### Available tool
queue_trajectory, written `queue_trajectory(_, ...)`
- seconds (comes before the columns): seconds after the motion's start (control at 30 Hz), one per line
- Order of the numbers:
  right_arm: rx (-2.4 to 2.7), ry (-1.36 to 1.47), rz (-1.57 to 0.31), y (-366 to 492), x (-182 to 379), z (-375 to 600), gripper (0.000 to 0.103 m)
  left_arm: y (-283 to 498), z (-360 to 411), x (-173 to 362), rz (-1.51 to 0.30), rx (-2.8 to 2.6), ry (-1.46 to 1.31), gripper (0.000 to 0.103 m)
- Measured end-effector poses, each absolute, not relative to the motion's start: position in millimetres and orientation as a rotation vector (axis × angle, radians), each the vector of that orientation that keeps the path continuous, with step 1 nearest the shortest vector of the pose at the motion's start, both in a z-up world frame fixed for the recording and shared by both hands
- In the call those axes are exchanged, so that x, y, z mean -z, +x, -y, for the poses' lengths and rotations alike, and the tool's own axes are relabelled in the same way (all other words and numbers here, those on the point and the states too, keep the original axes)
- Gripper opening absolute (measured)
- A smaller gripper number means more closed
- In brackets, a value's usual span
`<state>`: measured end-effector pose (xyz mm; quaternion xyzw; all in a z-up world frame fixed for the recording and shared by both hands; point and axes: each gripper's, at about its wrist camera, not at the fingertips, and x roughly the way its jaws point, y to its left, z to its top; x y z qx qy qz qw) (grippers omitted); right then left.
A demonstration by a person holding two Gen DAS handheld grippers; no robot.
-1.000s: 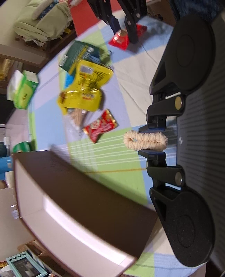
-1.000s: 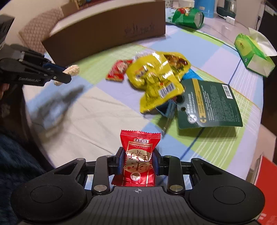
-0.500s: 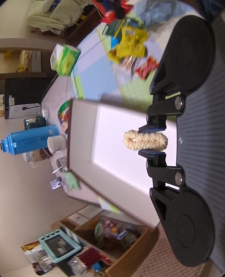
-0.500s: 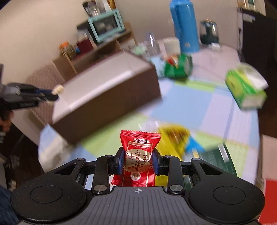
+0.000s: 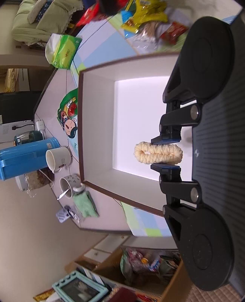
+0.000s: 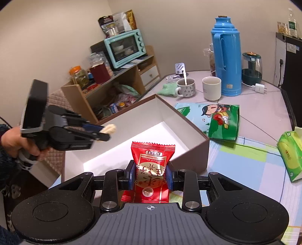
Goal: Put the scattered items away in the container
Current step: 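Carry the cream ring snack into the box with the left gripper and release, then lower the red candy packet into the box and open the right gripper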
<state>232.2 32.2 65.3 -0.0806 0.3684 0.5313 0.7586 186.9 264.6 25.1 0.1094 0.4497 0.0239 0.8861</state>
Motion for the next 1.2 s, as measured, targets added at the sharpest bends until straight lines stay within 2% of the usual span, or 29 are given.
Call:
queue_trajectory(0.23,-1.075,-0.154,-0.825,262,-63,-47,0.031,248,-282,13,-1.004,-0.035,0.193,0.022)
queue_trajectory(0.33,-1.063,-0.152,-0.832,273,-61,-56,0.031,257,-288,27,-1.039,-0.041,0.189,0.027)
queue_trajectory(0.43,-1.073,-0.161,-0.839,282,-59,-71,0.031,259,-293,36,-1.062,-0.055,0.192,0.034)
queue_trajectory(0.57,-1.102,-0.192,-0.859,292,-49,-102,0.031,254,-299,35,-1.061,-0.064,0.184,0.049)
queue_trajectory(0.83,-1.134,-0.291,-0.923,310,-14,-157,0.031,244,-310,27,-1.048,-0.073,0.16,0.055)
queue_trajectory(1.2,-1.131,-0.491,-1.013,327,28,-200,0.031,238,-316,22,-1.036,-0.06,0.142,0.058)
